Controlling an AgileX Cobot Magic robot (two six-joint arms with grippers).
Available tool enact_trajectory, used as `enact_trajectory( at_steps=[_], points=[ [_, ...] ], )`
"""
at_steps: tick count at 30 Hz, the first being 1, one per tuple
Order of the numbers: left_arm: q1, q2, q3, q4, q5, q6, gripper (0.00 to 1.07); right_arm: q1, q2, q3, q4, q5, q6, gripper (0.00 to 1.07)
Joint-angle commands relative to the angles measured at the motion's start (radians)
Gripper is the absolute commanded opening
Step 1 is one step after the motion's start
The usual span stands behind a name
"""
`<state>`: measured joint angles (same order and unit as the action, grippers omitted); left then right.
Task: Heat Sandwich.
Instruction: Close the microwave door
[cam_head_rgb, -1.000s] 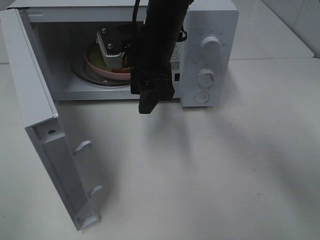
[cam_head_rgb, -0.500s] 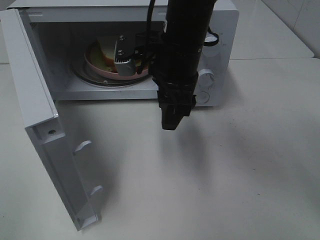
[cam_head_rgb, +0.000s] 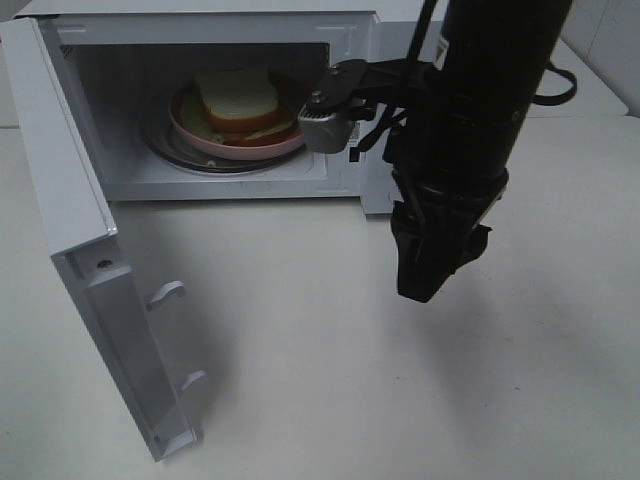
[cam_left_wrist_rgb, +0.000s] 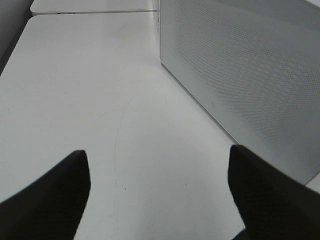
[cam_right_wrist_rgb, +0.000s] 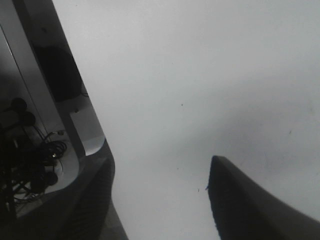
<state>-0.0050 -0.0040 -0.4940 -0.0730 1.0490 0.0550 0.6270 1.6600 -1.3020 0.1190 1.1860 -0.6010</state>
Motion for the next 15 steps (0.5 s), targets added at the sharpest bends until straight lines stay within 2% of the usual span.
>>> enact_trajectory(
  at_steps=[1, 8, 10, 12, 13, 15],
  points=[
    [-0.003, -0.022, 0.002, -0.003, -0.012, 0.000, 0.71, -0.040, -0.042, 0.026, -0.005, -0.006, 0.159, 0.57],
    [-0.003, -0.022, 0.002, -0.003, -0.012, 0.000, 0.71, -0.140, -0.081, 0.026, -0.028, -0.016, 0.411, 0.57],
    [-0.003, -0.022, 0.002, -0.003, -0.012, 0.000, 0.71, -0.208, -0.089, 0.026, -0.062, -0.025, 0.532, 0.57],
    [-0.003, -0.022, 0.002, -0.003, -0.012, 0.000, 0.71, -0.232, -0.092, 0.026, -0.077, -0.028, 0.565, 0.57],
    [-0.003, -0.022, 0.002, -0.003, -0.012, 0.000, 0.71, -0.283, -0.097, 0.026, -0.098, -0.035, 0.610, 0.57],
    [-0.003, -0.022, 0.002, -0.003, -0.012, 0.000, 0.71, -0.329, -0.100, 0.025, -0.112, -0.042, 0.638, 0.57]
  ],
)
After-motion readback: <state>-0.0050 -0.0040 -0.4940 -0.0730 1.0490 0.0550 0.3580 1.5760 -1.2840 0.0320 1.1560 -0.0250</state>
